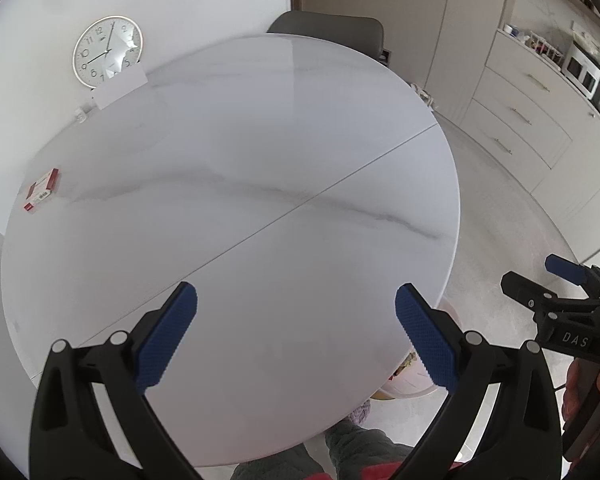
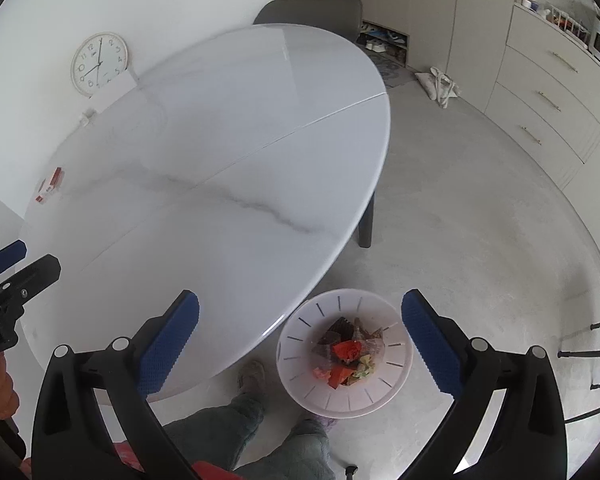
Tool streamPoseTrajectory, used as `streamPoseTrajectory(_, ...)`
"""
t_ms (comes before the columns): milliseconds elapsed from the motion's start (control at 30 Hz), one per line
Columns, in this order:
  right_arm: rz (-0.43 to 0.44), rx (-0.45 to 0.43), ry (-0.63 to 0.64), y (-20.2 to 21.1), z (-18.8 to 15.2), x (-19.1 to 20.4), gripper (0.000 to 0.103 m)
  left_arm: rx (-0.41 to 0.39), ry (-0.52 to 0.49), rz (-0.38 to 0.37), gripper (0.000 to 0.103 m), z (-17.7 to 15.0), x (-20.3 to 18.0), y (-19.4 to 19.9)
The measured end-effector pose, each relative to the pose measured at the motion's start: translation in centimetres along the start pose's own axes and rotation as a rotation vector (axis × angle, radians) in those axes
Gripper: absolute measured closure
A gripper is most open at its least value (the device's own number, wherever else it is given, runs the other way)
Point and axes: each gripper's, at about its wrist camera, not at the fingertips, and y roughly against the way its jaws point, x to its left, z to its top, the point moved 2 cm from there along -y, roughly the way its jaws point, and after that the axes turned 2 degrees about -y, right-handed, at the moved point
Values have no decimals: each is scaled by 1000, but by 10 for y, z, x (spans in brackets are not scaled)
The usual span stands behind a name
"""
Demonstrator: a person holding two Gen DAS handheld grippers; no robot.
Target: Collect trash
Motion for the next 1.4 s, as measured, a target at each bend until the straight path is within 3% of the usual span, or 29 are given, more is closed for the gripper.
streamPoseTrajectory(133, -13, -14, 24, 5, 12, 25, 2, -15, 39, 12, 8, 11, 16, 5)
streamPoseTrajectory(267, 25, -82, 42, 26, 39, 55, 2, -86, 41, 55, 8, 32, 27, 29)
streamPoseTrajectory(467, 91, -201, 83, 97, 113, 111, 2, -302, 78, 122, 8, 92, 61, 108)
streamPoseTrajectory(667, 161, -394, 110, 181, 173, 152, 2, -445, 152, 198, 8, 134, 97, 187)
streamPoseTrajectory(867, 156, -493, 136, 223, 183, 171, 2, -473, 228, 257, 8, 144, 121, 219)
streamPoseTrajectory(1200, 139, -485, 160, 220, 168, 181, 2, -434, 218, 196, 8, 136, 133, 208)
streamPoseTrajectory(1400, 81, -501, 180, 217, 168, 187, 2, -416, 189, 172, 8, 140, 130, 193)
